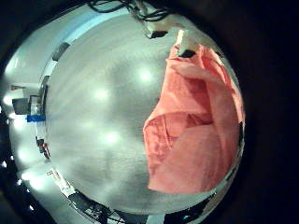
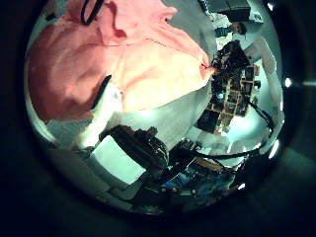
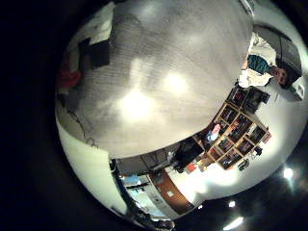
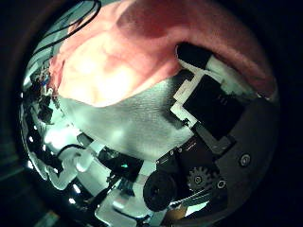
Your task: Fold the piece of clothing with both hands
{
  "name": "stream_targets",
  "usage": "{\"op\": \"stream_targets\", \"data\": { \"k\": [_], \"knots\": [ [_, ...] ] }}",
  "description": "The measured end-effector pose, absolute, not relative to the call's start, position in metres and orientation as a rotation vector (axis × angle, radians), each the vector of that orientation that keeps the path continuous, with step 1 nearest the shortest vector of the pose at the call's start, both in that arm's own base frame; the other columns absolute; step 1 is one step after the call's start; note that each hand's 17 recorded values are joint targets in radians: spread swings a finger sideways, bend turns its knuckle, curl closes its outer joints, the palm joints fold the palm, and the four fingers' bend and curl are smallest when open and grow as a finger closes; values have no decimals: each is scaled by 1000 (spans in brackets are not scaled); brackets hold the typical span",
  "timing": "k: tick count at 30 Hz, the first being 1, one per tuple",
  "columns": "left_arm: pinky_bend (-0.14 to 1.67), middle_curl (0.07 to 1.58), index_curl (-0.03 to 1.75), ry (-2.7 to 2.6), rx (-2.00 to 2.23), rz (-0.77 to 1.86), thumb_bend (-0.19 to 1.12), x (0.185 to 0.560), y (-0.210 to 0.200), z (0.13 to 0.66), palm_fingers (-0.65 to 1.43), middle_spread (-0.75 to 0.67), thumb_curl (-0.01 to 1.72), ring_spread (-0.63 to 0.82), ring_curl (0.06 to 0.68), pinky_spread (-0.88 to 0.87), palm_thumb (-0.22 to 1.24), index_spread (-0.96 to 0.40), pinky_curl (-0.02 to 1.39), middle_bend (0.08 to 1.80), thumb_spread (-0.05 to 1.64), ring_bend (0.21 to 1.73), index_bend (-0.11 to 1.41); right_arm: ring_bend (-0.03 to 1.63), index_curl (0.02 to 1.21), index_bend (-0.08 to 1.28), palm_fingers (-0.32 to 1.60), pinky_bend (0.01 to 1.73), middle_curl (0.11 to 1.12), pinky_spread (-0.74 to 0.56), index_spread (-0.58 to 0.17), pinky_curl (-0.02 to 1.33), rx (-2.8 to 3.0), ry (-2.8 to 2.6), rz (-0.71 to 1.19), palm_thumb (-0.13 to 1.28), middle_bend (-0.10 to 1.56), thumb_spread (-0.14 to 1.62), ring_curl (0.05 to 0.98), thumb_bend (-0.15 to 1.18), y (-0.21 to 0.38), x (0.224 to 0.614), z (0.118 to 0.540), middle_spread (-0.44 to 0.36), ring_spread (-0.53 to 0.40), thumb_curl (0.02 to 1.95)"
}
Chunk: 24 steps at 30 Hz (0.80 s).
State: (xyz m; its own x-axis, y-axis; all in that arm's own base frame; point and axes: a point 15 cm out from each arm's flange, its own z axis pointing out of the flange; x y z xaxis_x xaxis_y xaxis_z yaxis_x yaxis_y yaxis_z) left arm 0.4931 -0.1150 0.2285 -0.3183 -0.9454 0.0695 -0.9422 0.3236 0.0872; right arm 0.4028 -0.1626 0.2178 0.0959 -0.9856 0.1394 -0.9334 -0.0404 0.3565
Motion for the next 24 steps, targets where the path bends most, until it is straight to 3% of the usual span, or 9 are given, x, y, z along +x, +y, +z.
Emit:
{"op": "stream_targets", "data": {
  "k": [12,24],
  "knots": [
    [244,325,399,-2425,1770,-85,-12,494,-109,204,190,45,329,264,207,364,626,-49,351,179,1278,620,185,1300,888,1075,1043,1210,913,-280,-258,833,2124,-1921,-28,1143,1268,958,824,67,-148,412,280,-162,-263,864],
    [242,323,403,-2439,1774,-53,-11,494,-110,218,191,45,332,266,207,364,629,-49,353,178,1289,619,186,1286,914,1063,1042,1190,915,-276,-251,874,2376,-1836,95,1129,1270,980,860,54,-46,429,334,-151,-262,972]
  ]
}}
